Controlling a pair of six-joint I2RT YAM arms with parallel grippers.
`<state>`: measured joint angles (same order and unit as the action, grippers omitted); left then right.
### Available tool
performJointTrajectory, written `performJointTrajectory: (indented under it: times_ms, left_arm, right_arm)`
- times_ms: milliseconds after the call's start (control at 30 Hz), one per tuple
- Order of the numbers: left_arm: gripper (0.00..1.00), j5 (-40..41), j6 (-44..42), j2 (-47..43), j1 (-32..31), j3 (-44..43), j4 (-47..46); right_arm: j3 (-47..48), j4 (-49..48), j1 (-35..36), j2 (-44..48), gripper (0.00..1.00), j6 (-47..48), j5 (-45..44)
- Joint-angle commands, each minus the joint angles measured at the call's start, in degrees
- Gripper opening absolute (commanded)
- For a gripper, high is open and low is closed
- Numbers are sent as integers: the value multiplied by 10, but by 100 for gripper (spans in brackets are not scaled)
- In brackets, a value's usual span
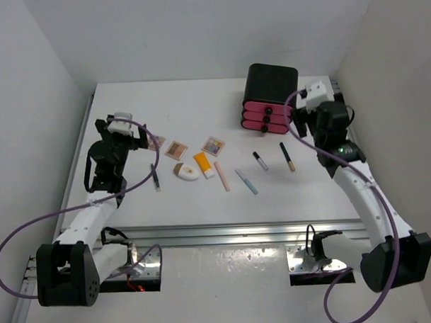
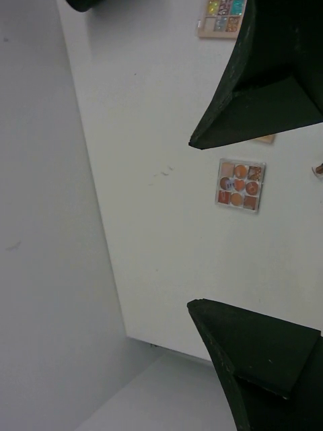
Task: Organize the makeup
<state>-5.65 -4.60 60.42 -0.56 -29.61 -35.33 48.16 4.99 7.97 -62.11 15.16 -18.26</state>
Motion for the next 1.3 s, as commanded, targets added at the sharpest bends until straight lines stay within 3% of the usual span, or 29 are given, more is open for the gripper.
performJointTrajectory:
  times_ms: [0, 67, 133, 167, 200, 267, 333, 367, 467, 733, 867, 1267]
  left_arm:
    - [100, 60, -6, -8, -8, -75, 77]
    - [100, 60, 19, 32, -8, -120, 161]
    - [100, 60, 49, 68, -8, -190, 246]
    - [100, 66, 80, 98, -8, -206, 265]
    - [100, 72, 94, 106, -8, -215, 276]
    - [100, 78, 109, 106, -8, -198, 262]
    - [100, 85, 109, 100, -8, -181, 250]
    - [100, 85, 109, 100, -8, -176, 250]
    - [100, 104, 109, 105, -18, -176, 256]
    - [100, 103, 104, 99, -30, -159, 267]
    - [100, 91, 98, 94, -30, -147, 267]
    - [100, 73, 93, 99, -30, -147, 272]
  right_arm:
    - [134, 195, 12, -54, 100, -15, -166]
    - [184, 262, 8, -79, 100, -110, -139]
    - [219, 292, -10, -89, 97, -145, 16]
    - [220, 288, -11, -93, 85, -212, 39]
    - [218, 270, -8, -104, 81, -237, 60]
    - [215, 260, 33, -125, 66, -338, 12]
    - [207, 235, 55, -137, 68, -376, -33]
    - [207, 213, 62, -158, 77, -402, -53]
    - [253, 202, 74, -221, 73, -462, -39]
    - [356, 148, 113, -373, 70, -449, -88]
    - [364, 105, 115, -398, 65, -450, -90]
    - [413, 107, 114, -472, 54, -457, -103]
